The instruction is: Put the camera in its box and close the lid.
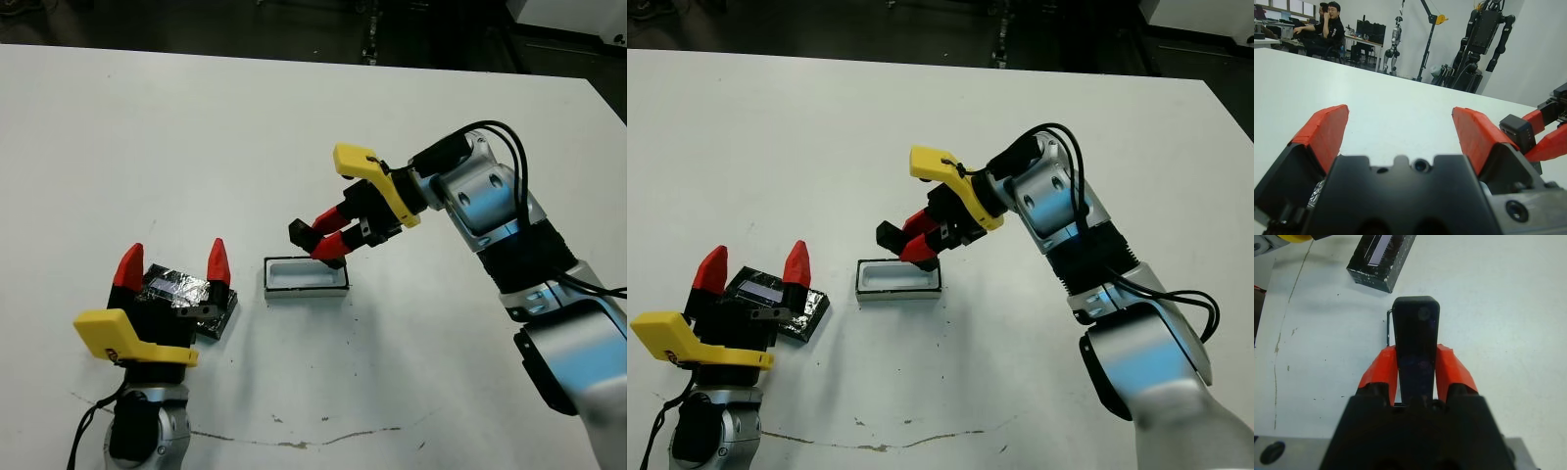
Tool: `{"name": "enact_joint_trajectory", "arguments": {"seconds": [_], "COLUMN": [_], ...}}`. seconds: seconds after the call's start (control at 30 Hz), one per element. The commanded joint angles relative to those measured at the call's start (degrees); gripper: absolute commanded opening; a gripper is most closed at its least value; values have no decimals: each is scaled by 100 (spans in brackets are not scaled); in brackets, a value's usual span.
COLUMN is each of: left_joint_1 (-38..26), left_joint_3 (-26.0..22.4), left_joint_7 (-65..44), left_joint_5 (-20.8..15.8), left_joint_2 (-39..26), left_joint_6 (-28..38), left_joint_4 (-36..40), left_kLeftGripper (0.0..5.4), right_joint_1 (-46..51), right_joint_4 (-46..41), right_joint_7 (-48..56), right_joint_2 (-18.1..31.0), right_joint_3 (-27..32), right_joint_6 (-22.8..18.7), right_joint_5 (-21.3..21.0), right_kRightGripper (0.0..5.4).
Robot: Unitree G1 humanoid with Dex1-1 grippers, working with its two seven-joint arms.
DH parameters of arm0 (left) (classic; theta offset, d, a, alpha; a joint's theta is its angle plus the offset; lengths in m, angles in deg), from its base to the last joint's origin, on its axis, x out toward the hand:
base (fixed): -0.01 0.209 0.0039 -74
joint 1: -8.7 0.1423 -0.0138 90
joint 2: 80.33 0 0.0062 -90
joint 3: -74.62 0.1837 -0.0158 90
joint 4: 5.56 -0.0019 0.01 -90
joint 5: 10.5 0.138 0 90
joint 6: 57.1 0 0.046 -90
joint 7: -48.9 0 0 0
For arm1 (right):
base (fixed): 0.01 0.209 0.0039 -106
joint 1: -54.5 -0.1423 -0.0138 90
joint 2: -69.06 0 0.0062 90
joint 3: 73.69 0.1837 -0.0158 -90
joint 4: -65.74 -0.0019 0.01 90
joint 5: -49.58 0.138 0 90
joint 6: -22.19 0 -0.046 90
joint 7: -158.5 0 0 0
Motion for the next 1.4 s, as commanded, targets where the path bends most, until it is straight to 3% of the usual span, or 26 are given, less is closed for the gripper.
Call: {"name": "enact_joint_trajectory", "arguments": {"seconds": [0.03,0.27,0.6,0.77,1.03,1.4], "left_joint_1": [38,45,72,83,88,93], "left_joint_3": [10,1,39,49,63,72], "left_joint_7": [4,-47,31,-17,18,22], "left_joint_5": [63,-58,62,3,21,15], "left_joint_2": [-24,-10,-1,24,36,29], "left_joint_6": [-20,-11,-27,47,45,28], "left_joint_4": [-39,-56,-55,-88,-87,-90], "left_kLeftGripper": [540,540,540,540,540,540], "right_joint_1": [48,82,155,172,222,266], "right_joint_4": [-54,31,98,206,405,240], "right_joint_7": [-62,-73,-143,-165,-200,-263], "right_joint_2": [122,108,95,70,6,99], "right_joint_3": [-46,-86,-205,-269,-298,-472], "right_joint_6": [-66,103,285,646,891,931], "right_joint_5": [94,150,162,133,136,-13], "right_kRightGripper": [169,169,169,169,169,168]}}
